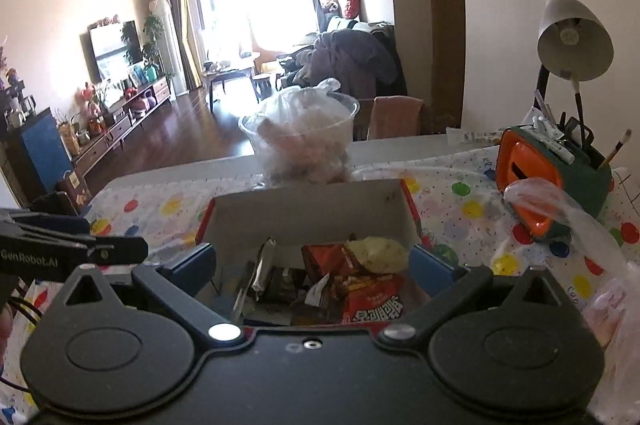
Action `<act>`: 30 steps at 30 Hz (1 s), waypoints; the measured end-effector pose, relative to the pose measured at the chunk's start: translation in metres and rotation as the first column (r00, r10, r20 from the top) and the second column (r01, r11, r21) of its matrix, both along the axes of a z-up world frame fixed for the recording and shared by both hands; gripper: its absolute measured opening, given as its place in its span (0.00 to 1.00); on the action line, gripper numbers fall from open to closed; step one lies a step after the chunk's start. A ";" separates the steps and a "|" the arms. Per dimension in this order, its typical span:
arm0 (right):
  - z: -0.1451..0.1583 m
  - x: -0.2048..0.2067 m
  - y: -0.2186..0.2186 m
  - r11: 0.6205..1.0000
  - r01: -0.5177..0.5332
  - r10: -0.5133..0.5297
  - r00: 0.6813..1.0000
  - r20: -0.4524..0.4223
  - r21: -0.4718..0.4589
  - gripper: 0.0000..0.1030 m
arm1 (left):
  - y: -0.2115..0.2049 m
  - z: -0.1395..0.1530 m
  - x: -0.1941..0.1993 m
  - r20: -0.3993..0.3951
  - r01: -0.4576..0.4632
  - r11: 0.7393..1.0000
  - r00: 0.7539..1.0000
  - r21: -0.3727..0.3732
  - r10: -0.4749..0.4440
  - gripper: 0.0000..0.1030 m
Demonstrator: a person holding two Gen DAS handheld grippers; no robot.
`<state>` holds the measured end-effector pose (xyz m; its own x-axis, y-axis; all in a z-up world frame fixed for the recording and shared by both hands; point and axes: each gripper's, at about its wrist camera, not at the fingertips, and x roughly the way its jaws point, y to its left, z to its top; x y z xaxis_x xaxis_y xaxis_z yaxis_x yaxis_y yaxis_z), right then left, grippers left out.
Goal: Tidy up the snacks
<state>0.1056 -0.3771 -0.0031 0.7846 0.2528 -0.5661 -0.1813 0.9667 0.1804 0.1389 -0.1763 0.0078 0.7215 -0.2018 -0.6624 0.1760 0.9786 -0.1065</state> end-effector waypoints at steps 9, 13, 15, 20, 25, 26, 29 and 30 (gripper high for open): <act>-0.006 -0.004 0.003 1.000 0.001 -0.001 1.000 -0.021 -0.023 1.00 | -0.004 0.000 -0.004 -0.002 0.000 1.000 1.000 0.018 0.000 1.00; -0.004 -0.006 0.001 1.000 -0.010 0.010 1.000 0.002 0.002 1.00 | -0.004 -0.001 -0.003 -0.002 -0.002 1.000 1.000 0.020 0.002 1.00; -0.003 -0.005 0.001 1.000 -0.004 0.004 1.000 0.007 0.002 1.00 | -0.004 -0.001 -0.003 -0.003 -0.001 1.000 1.000 0.019 0.001 1.00; -0.004 -0.004 0.000 1.000 0.009 -0.009 1.000 0.004 0.012 1.00 | -0.004 -0.001 -0.003 -0.002 -0.003 1.000 1.000 0.018 0.003 1.00; -0.005 -0.003 -0.002 0.999 0.012 -0.012 1.000 -0.001 0.034 1.00 | -0.005 -0.001 -0.002 -0.003 -0.001 1.000 1.000 0.020 0.001 1.00; -0.005 -0.002 -0.003 0.999 0.012 -0.012 1.000 -0.001 0.036 1.00 | -0.005 -0.002 -0.003 -0.002 -0.002 1.000 1.000 0.020 0.002 1.00; -0.004 -0.002 -0.006 0.999 0.020 -0.020 1.000 0.002 0.043 1.00 | -0.006 -0.002 -0.003 -0.003 -0.001 1.000 1.000 0.019 0.001 1.00; -0.004 -0.002 -0.006 0.999 0.024 -0.024 1.000 0.002 0.042 1.00 | -0.006 -0.002 -0.003 -0.004 -0.001 1.000 1.000 0.019 0.001 1.00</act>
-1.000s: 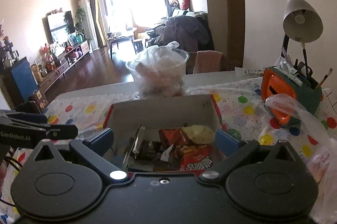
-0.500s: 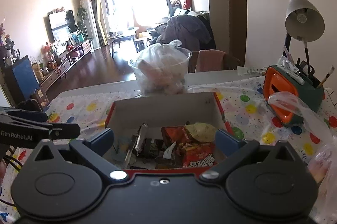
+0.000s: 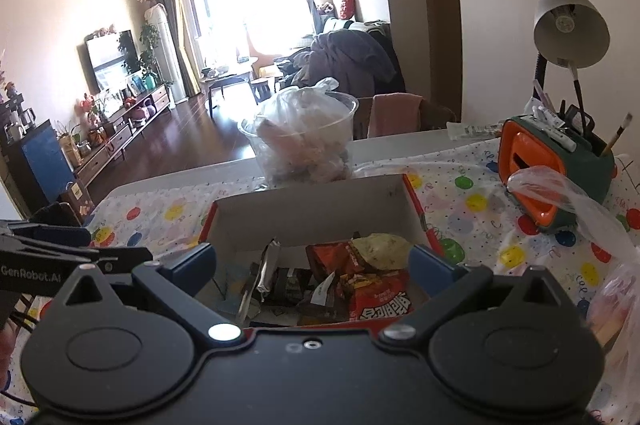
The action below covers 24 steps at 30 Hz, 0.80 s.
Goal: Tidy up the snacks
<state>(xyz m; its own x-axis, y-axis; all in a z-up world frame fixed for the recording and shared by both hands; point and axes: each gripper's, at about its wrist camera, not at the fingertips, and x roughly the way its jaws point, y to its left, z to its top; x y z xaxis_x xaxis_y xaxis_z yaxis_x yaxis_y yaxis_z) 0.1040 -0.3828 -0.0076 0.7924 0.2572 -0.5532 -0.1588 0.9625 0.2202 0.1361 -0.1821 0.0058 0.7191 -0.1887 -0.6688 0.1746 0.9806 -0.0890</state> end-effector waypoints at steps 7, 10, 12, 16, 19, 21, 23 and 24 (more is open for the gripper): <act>0.000 0.000 -0.002 1.000 0.013 -0.013 1.000 0.003 -0.010 1.00 | -0.004 0.001 -0.001 -0.002 0.008 1.000 1.000 -0.003 -0.008 1.00; -0.001 -0.002 -0.003 1.000 0.023 -0.023 1.000 0.007 0.000 1.00 | -0.005 0.000 -0.001 -0.003 0.008 1.000 1.000 -0.004 -0.008 1.00; -0.002 -0.002 -0.003 0.999 0.031 -0.031 1.000 0.002 0.011 1.00 | -0.007 -0.001 -0.001 -0.009 0.009 1.000 1.000 -0.009 -0.009 1.00; -0.005 -0.002 -0.003 1.000 0.023 -0.023 1.000 -0.007 0.015 1.00 | -0.008 -0.004 0.000 -0.021 0.010 1.000 1.000 -0.014 -0.010 1.00; -0.006 -0.002 -0.003 1.000 0.020 -0.020 1.000 -0.010 0.014 1.00 | -0.009 -0.006 0.000 -0.027 0.015 1.000 1.000 -0.016 -0.015 1.00; -0.006 -0.002 -0.003 1.000 0.018 -0.018 1.000 -0.010 0.015 1.00 | -0.009 -0.005 -0.001 -0.025 0.019 1.000 0.999 -0.015 -0.020 1.00; -0.006 -0.003 -0.002 1.000 0.021 -0.021 1.000 -0.006 0.014 1.00 | -0.010 -0.005 -0.001 -0.025 0.024 1.000 0.999 -0.012 -0.024 1.00; -0.006 -0.003 -0.002 1.000 0.023 -0.023 1.000 -0.006 0.012 1.00 | -0.010 -0.005 -0.002 -0.023 0.025 1.000 0.999 -0.011 -0.025 1.00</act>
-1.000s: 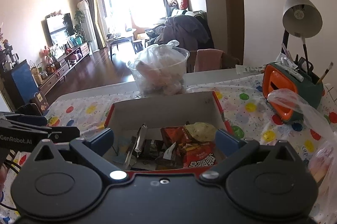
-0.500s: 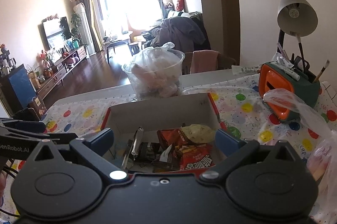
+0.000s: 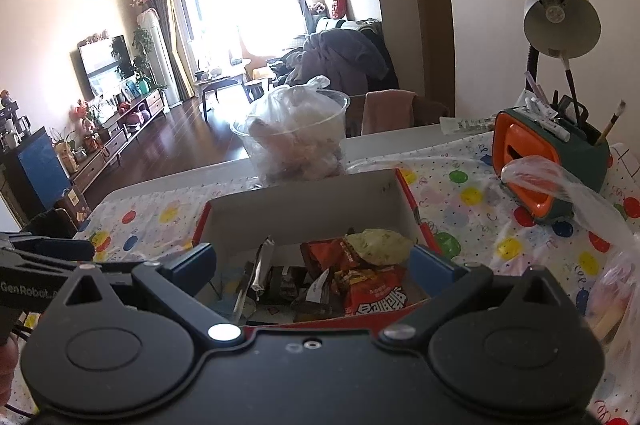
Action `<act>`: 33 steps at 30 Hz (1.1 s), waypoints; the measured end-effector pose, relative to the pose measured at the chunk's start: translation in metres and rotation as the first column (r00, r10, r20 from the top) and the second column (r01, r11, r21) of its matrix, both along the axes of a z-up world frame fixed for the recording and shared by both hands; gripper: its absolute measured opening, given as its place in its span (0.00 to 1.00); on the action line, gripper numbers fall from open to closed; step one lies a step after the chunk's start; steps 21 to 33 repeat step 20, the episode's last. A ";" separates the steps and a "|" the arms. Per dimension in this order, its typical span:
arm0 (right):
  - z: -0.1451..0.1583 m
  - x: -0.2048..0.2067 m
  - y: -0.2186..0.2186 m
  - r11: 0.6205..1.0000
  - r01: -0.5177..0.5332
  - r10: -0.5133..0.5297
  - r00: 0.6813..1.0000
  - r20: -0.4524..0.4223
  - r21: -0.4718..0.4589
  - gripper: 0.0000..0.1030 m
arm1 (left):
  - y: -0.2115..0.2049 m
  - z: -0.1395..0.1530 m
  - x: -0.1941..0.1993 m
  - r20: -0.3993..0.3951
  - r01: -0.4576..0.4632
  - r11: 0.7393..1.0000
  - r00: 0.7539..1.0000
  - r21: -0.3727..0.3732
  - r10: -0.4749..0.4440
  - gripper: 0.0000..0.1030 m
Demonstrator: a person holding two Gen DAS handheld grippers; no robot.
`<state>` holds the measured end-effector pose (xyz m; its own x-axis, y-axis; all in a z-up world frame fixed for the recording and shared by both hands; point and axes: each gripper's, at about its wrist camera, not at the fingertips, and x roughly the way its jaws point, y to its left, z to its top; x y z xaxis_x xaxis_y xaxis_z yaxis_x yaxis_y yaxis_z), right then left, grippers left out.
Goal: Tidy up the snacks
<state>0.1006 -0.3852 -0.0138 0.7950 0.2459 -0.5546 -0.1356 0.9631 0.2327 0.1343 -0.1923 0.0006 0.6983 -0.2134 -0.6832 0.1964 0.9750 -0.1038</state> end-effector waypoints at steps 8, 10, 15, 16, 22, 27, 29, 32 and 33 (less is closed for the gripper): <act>0.000 -0.003 -0.002 1.000 0.008 -0.008 1.000 -0.003 0.008 1.00 | -0.002 0.001 -0.002 0.019 0.008 1.000 1.000 0.015 -0.009 1.00; -0.001 -0.003 -0.002 1.000 0.010 -0.010 1.000 -0.003 0.007 1.00 | -0.002 0.002 -0.002 0.021 0.011 1.000 1.000 0.017 -0.011 1.00; 0.000 -0.005 -0.003 1.000 0.010 -0.010 1.000 -0.007 0.006 1.00 | -0.002 0.002 -0.002 0.019 0.012 1.000 1.000 0.012 -0.013 1.00; 0.000 -0.006 -0.003 1.000 0.010 -0.010 1.000 -0.007 0.004 1.00 | -0.001 0.002 -0.003 0.018 0.013 1.000 1.000 0.010 -0.013 1.00; -0.001 -0.009 -0.004 1.000 0.000 0.000 1.000 -0.011 -0.008 1.00 | -0.001 0.002 -0.003 0.014 0.012 1.000 1.000 0.007 -0.012 1.00; -0.001 -0.009 -0.004 1.000 0.000 0.000 1.000 -0.011 -0.008 1.00 | -0.001 0.002 -0.003 0.014 0.012 1.000 1.000 0.007 -0.012 1.00; -0.001 -0.009 -0.004 1.000 0.000 0.000 1.000 -0.011 -0.008 1.00 | -0.001 0.002 -0.003 0.014 0.012 1.000 1.000 0.007 -0.012 1.00; -0.001 -0.009 -0.004 1.000 0.000 0.000 1.000 -0.011 -0.008 1.00 | -0.001 0.002 -0.003 0.014 0.012 1.000 1.000 0.007 -0.012 1.00; -0.001 -0.009 -0.004 1.000 0.000 0.000 1.000 -0.011 -0.008 1.00 | -0.001 0.002 -0.003 0.014 0.012 1.000 1.000 0.007 -0.012 1.00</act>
